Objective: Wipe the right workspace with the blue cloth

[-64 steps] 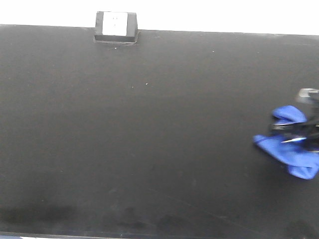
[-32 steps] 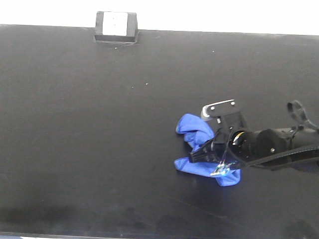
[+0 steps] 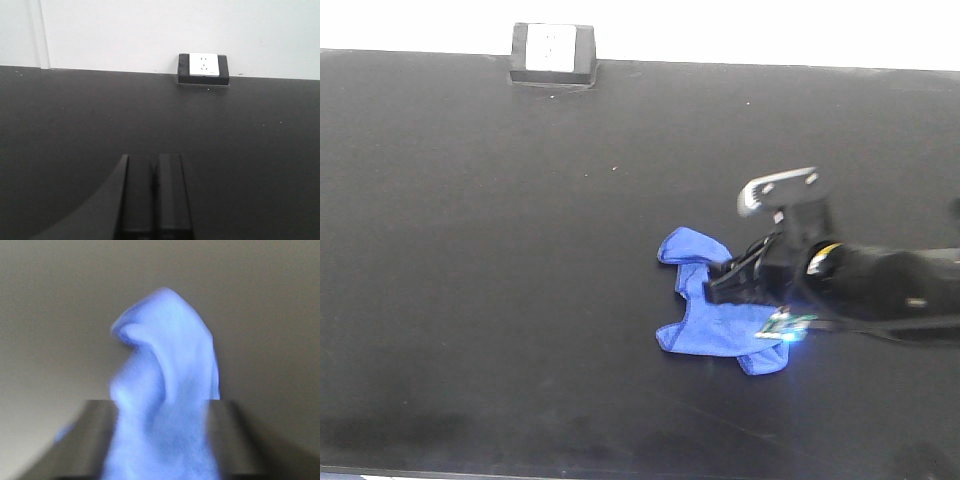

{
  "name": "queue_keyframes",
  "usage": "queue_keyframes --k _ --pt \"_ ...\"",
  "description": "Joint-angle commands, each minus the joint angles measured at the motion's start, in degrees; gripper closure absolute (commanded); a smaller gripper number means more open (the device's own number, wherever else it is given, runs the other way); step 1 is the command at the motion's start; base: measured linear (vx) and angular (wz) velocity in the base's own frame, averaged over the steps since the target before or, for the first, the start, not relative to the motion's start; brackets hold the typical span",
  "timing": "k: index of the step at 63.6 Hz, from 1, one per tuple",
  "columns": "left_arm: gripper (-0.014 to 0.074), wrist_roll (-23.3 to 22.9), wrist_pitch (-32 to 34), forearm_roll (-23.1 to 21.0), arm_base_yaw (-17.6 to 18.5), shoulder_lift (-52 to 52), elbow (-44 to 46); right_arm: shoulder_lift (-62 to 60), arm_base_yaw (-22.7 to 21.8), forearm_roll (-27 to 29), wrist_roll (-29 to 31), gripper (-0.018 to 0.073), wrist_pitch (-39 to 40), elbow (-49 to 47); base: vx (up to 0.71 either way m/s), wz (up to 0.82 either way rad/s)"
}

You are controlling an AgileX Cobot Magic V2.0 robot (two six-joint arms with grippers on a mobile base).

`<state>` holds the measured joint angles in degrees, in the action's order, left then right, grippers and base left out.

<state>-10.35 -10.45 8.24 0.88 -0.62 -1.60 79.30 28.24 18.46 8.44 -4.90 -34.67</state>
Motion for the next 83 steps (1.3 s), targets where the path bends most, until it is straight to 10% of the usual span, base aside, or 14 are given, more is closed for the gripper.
queue_keyframes --k 1,43,59,64,83 --pt "0.0602 -0.5 4.6 0.1 -0.3 -0.9 -1.8 -6.2 -0.1 -0.2 0.1 0.0016 -0.2 -1.3 0.0 0.0" --pt "0.0602 -0.5 4.6 0.1 -0.3 -0.9 -1.8 -30.3 -0.1 0.4 -0.1 0.0036 -14.3 -1.3 0.0 0.0" --pt "0.0602 -0.5 4.6 0.1 -0.3 -0.9 -1.8 -39.0 -0.3 -16.5 -0.1 0.0385 -12.7 4.4 0.0 0.0" --pt "0.0602 -0.5 4.6 0.1 -0.3 -0.9 -1.8 -44.2 -3.5 -17.2 -0.1 0.0574 -10.2 9.3 0.0 0.0" --pt "0.0602 -0.5 4.6 0.1 -0.3 -0.9 -1.8 -68.1 -22.7 -21.9 -0.9 0.0568 -0.5 25.8 0.0 0.0"
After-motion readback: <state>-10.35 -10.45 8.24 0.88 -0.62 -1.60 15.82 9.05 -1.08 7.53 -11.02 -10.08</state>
